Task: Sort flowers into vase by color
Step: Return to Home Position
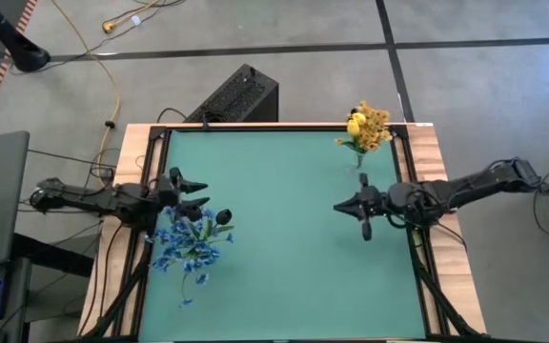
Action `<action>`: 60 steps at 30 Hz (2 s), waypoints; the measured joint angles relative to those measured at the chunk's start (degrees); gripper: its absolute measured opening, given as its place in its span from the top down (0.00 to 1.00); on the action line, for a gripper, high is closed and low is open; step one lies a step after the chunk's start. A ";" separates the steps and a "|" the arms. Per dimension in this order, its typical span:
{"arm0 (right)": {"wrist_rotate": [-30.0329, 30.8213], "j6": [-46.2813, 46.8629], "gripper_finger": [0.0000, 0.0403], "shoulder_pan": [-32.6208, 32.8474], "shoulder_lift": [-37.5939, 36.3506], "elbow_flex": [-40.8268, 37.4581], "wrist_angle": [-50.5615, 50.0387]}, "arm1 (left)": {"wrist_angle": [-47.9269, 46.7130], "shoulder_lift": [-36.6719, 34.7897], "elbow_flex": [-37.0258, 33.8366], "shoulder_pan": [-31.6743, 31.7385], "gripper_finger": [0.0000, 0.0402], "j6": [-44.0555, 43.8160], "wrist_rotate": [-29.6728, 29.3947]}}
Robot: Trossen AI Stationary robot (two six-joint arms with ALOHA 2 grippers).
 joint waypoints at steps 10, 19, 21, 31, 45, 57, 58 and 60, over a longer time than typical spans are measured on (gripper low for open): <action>-0.81 1.81 0.95 -2.14 -15.80 -12.29 5.37 | 3.73 -6.38 -4.58 -0.01 0.50 -0.54 -1.87; -2.12 2.25 0.94 -0.69 -27.56 -19.80 6.37 | 5.59 -6.77 -6.49 0.01 0.50 -2.84 -2.30; -2.10 2.25 0.93 -0.43 -29.25 -21.57 7.73 | 5.68 -6.77 -6.51 0.01 0.50 -3.20 -2.32; -1.99 0.24 0.93 -1.68 -31.63 -22.30 4.96 | 6.07 -6.75 -6.56 0.01 0.50 -4.20 -2.23; -4.92 -5.21 0.92 -6.22 -31.46 -22.37 1.91 | -1.21 -6.61 -6.67 0.01 0.50 -7.70 -1.86; -4.92 -5.44 0.84 -6.71 -31.48 -22.41 1.73 | -1.19 -6.61 -6.71 -0.01 0.50 -6.30 -0.74; -4.92 -5.44 0.84 -6.71 -31.47 -22.41 1.72 | -1.19 -6.61 -6.72 -0.01 0.50 -6.31 -0.73; -4.92 -5.44 0.84 -6.71 -31.46 -22.41 1.71 | -1.19 -6.61 -6.73 -0.01 0.50 -6.36 -0.72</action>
